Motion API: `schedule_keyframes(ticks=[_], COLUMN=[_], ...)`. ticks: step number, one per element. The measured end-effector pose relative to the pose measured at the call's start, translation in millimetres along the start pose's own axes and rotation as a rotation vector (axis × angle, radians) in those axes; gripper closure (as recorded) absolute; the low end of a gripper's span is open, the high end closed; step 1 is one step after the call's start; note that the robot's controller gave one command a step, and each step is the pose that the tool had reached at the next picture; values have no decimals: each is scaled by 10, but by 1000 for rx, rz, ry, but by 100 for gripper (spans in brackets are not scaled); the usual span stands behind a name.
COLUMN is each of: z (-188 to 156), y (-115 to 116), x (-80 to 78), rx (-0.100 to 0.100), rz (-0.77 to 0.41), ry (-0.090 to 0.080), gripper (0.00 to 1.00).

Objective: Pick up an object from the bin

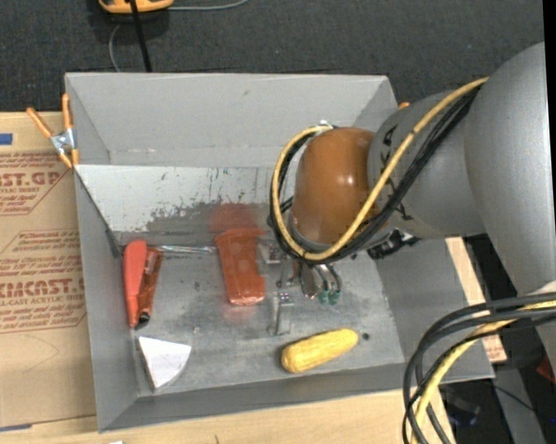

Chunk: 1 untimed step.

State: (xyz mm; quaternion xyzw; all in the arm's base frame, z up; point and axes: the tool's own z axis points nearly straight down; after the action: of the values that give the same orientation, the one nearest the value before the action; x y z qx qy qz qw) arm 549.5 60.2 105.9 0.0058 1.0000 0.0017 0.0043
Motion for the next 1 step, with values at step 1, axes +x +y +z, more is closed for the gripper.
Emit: schedule_keyframes(ticks=[1], z=[320], y=[-188], x=[157], rx=[2], rz=[5], ry=[16], gripper=[0])
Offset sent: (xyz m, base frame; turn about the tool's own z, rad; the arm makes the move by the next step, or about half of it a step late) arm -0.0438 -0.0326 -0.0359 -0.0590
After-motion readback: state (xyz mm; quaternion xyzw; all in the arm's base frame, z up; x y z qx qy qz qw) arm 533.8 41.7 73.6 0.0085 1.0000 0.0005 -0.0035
